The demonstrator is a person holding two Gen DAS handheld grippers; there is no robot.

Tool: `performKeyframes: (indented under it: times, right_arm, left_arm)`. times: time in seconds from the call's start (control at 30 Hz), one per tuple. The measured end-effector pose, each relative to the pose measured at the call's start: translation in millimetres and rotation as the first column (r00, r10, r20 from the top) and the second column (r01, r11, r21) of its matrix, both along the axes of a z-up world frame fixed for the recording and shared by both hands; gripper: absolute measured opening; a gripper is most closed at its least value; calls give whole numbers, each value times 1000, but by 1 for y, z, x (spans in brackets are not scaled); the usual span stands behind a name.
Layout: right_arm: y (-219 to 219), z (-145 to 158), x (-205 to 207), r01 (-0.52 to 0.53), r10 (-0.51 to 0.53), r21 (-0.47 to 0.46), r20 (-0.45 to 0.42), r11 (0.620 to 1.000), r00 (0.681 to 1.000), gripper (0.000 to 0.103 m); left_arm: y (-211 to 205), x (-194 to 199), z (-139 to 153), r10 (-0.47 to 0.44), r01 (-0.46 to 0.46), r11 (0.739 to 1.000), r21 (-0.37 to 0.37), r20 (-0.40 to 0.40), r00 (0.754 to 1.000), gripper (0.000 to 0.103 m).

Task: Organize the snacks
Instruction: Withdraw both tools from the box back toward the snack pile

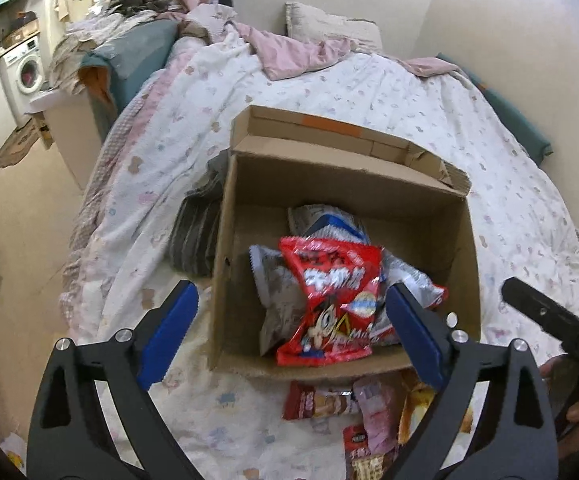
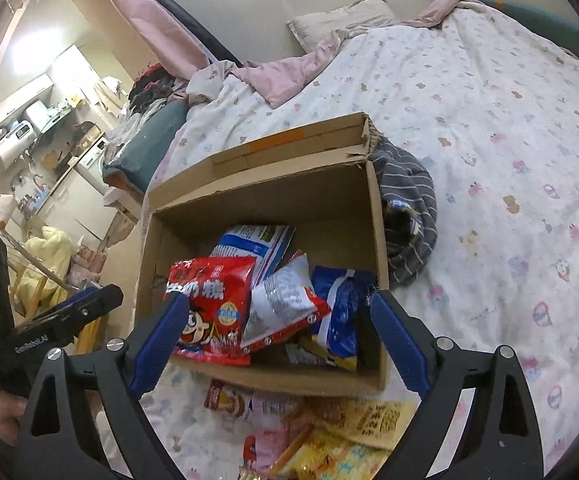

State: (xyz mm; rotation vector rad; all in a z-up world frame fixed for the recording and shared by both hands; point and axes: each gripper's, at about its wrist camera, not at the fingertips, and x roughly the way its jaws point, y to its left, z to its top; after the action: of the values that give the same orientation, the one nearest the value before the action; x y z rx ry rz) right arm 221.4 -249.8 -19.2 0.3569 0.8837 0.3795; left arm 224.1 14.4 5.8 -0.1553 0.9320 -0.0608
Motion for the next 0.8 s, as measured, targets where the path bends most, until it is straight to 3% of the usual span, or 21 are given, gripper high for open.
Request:
performKeyframes:
  times: [0.33,0.5,0.8]
  right_arm:
    - [-17,2,-37,37,-36,36,-33,999,999,95]
    - [-24,-9,-50,42,-30,119,-107,992,994,95]
    - [-29,-14,-74,48,-35,95,-138,994,990,95]
  left_arm:
    - [5,-34,-6,8,-7,1000,11,-42,999,93]
    - [4,-51,-13,-8,6,1000,-18,-78,997,93]
    - [-3,-77,-20,-27,27,1000,-4,-102,994,93]
